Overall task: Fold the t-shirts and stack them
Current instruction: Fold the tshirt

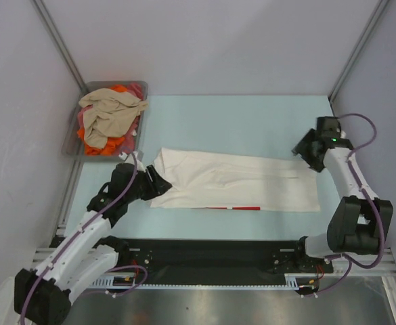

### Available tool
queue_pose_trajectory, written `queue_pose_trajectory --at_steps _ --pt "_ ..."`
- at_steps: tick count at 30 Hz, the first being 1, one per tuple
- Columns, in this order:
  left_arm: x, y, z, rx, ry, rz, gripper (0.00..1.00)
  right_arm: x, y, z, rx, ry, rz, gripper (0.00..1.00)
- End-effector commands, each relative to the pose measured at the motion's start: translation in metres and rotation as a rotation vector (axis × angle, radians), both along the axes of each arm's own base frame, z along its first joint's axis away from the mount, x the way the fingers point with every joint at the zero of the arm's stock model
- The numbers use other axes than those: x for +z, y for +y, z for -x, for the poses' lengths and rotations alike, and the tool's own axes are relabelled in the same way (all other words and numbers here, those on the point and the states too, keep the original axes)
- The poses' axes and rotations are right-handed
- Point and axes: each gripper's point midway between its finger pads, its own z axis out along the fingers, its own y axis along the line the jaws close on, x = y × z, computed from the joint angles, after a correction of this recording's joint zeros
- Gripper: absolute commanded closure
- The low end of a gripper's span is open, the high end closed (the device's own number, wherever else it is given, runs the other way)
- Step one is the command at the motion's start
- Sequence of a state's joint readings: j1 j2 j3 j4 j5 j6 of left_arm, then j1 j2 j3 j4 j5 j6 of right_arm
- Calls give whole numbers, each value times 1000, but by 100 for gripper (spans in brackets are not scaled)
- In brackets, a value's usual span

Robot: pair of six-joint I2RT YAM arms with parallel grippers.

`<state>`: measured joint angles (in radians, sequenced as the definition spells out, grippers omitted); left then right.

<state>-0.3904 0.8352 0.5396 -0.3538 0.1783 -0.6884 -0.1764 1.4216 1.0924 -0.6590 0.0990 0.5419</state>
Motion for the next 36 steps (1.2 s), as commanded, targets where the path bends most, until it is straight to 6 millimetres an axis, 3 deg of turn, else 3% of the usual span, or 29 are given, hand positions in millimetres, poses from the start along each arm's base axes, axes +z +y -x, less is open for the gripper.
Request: queue_pose_trajectory --at_steps 1,2,3,5,6,7,9,10,12,14,18,27,31,32,33,34,36 --pt "2 22 2 88 -82 -46 44 39 98 -26 230 -139 -35 27" --pt "-1 29 1 122 -94 -64 43 45 119 -34 271 -169 -42 27" --pt "-9 32 3 133 -91 -69 43 37 160 -33 370 -145 -51 27" --pt "-6 32 0 152 -126 -46 42 43 195 -43 437 -161 -46 27" --pt "-12 32 1 149 -117 -51 41 40 222 -39 503 -145 -45 27" --pt "-14 33 0 151 -112 -56 39 22 232 -42 522 -95 -29 27" --pt "-17 37 -4 172 -84 -88 33 19 243 -44 541 -62 11 26" --pt "-20 37 -4 175 -68 -91 30 5 247 -42 556 -22 31 25" --pt "-29 29 -2 159 -15 -65 23 -8 244 -39 564 18 43 24" --pt "-37 22 0 143 23 -39 0 -18 232 -37 552 58 66 23" --pt "-63 15 12 171 167 13 0 -35 203 -19 522 114 89 21" --pt "-104 25 13 250 310 -71 3 -27 175 12 493 80 53 19" --pt "-111 23 5 251 324 -84 29 -21 174 18 496 58 27 19" --pt "-111 21 -1 247 325 -89 44 -21 172 20 497 59 26 19" --pt "-111 20 -4 244 326 -93 49 -20 172 21 499 58 17 19" --pt "-111 19 -8 242 323 -99 61 -17 169 21 494 50 13 19" --pt "-111 16 -20 238 325 -113 71 -16 165 23 491 43 6 19"
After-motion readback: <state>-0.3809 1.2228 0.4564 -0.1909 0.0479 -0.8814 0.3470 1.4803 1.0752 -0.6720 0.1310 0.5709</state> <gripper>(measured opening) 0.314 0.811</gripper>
